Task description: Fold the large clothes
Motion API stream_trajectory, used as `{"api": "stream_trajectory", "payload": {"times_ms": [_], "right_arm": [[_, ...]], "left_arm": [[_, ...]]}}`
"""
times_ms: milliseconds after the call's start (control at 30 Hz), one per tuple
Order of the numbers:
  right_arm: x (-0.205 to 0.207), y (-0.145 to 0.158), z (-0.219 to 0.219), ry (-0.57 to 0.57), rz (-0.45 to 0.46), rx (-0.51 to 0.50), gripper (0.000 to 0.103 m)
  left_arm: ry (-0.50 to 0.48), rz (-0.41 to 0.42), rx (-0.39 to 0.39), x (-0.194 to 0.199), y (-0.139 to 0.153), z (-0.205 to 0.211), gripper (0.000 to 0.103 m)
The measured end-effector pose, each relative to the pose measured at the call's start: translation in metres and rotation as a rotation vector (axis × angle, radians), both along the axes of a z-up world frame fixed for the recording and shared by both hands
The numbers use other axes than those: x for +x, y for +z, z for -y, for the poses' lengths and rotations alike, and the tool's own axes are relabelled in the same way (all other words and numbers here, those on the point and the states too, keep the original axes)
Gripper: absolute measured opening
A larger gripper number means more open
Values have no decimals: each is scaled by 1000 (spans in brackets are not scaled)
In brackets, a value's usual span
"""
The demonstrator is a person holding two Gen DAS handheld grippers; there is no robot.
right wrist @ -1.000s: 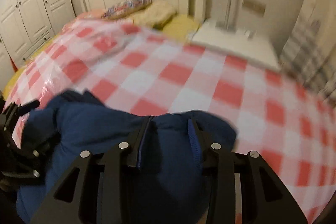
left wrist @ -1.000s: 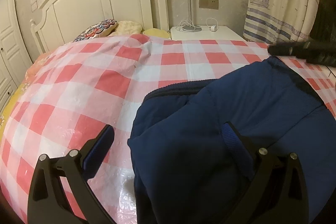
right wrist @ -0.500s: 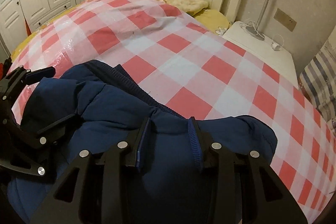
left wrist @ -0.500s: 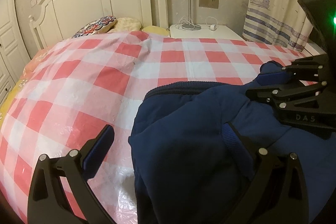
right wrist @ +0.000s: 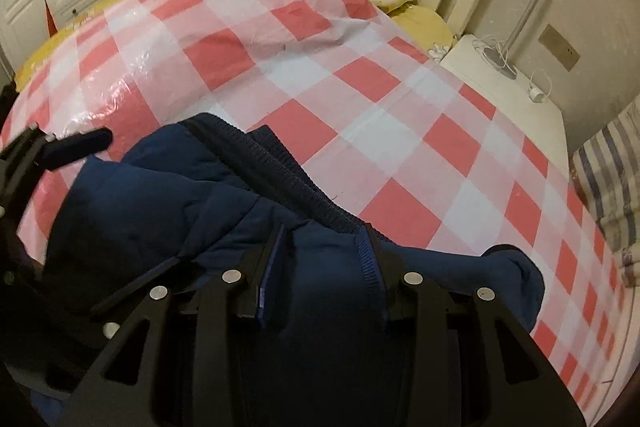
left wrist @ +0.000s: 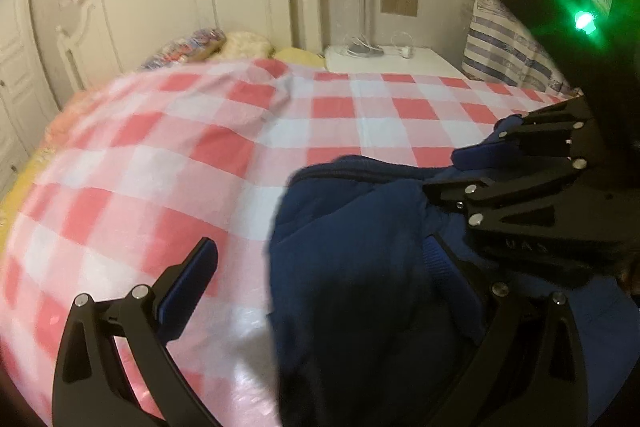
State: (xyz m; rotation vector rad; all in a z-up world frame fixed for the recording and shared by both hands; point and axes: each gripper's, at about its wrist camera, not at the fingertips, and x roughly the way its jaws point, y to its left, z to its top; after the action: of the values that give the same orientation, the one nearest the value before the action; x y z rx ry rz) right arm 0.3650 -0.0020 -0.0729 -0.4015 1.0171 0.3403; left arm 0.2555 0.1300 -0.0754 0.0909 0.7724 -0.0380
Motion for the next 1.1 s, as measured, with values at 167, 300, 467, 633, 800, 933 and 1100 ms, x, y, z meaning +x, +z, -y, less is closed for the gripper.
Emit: {"api": "stream_trajectory", "payload": {"times_ms": [167,300,467,633,800,933,1100], "right_arm": [[-3,-2,4,-5,17,19,38],[-5,-3,3,-4,33,7,38],[-12,0,-4,-8,78,-45,40],[-30,36,-11,9,111,14,40],[-53,27,-59,179,89,-26,40],[-56,0,-81,197,110,-198,40],[-90,44,-39,178,100,44,48]], "left_arm": [[16,128,-104,-70,47,-23,101],[-82,99,-52,-114,31,-11,101],[-61,-3,-256,-108,-18,-35,101],[-60,25,-222,-111,-20,-30,101],[-42,24,-250,-113,-25,-34,101],[-39,14,-255,-114,-27,-38,101],[-39,13,-243,-117,-26,-38,101]]}}
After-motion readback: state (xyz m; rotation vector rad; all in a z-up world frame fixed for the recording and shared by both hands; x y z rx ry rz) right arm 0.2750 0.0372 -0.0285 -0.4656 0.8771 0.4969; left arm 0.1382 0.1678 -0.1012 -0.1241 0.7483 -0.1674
